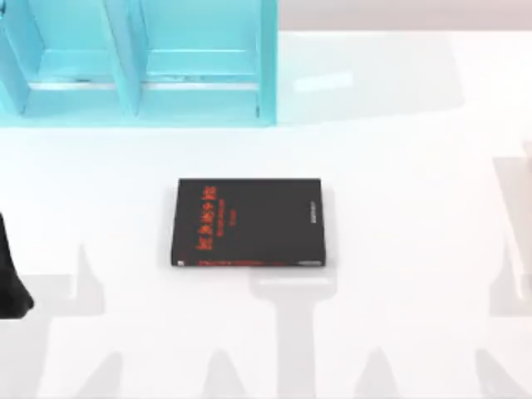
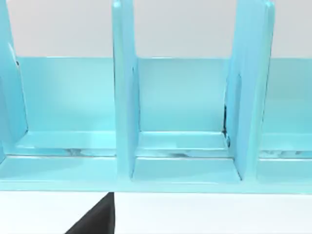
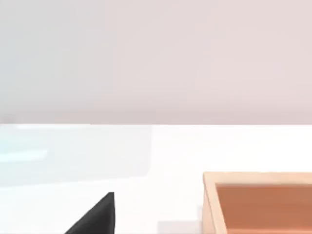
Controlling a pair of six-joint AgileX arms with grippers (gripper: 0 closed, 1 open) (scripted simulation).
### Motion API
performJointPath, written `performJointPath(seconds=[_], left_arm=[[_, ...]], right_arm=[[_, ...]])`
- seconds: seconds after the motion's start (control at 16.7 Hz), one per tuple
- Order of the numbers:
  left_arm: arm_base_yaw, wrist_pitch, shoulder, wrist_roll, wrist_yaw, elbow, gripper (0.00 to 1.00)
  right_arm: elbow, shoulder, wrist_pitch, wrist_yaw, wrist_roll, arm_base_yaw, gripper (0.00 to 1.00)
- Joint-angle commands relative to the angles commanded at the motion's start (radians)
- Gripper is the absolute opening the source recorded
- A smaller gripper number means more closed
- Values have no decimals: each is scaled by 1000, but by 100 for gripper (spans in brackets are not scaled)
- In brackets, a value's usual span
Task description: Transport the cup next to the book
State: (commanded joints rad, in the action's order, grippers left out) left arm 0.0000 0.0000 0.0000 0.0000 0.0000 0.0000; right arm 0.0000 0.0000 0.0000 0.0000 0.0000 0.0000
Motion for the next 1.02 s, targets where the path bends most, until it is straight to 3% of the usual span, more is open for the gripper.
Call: performJointPath(seconds=[0.24,0.42,1.02], left_arm=[[7,-20,25,28,-1,18,100],[33,-98,121,137,-2,83,100],[178,-653,808,834,21,514,100]], right_arm=[[0,0,0,0,0,0,100],[0,0,0,0,0,0,100],[0,0,0,0,0,0,100]])
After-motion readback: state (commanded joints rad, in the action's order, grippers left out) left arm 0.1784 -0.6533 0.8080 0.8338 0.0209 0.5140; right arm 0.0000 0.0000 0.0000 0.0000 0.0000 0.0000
